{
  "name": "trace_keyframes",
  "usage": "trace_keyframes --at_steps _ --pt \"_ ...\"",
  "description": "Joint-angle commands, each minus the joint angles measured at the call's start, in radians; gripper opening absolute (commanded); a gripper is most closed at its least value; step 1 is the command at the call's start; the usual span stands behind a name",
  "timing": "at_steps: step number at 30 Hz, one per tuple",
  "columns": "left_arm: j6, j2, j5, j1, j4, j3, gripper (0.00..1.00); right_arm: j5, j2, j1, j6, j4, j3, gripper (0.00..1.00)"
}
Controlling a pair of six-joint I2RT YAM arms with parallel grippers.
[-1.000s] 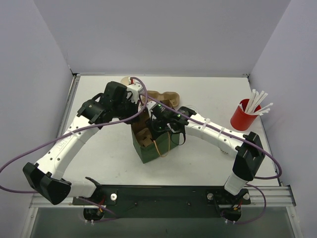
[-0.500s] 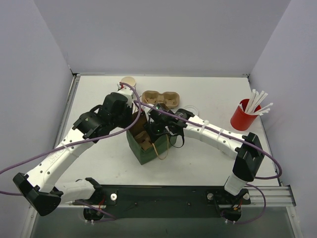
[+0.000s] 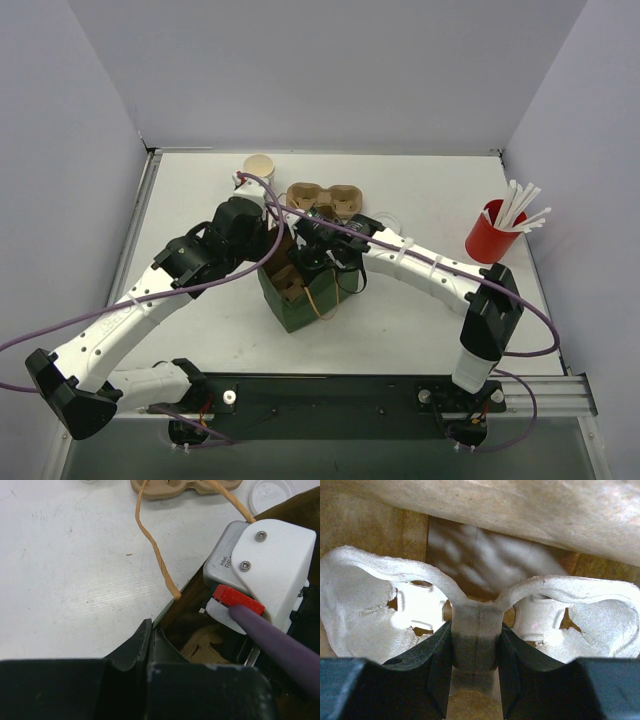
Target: Pack the takeout coffee
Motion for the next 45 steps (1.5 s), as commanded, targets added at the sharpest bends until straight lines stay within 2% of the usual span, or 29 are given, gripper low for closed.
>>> trace_keyframes --at_steps 1,39,45 --pt "-0.015 -0.014 0.013 -0.009 0.096 0.015 0.0 0.006 0.046 0.007 -0.025 -0.077 0.041 0.27" --pt "0.033 -0.003 0.163 -0.009 0.075 0.036 0.0 0.078 0.09 0.005 -0.041 -0.097 0.104 0.3" --pt "0.034 -0.005 0.183 -0.008 0.072 0.044 0.0 0.081 0.09 0.007 -0.042 -0.098 0.104 0.33"
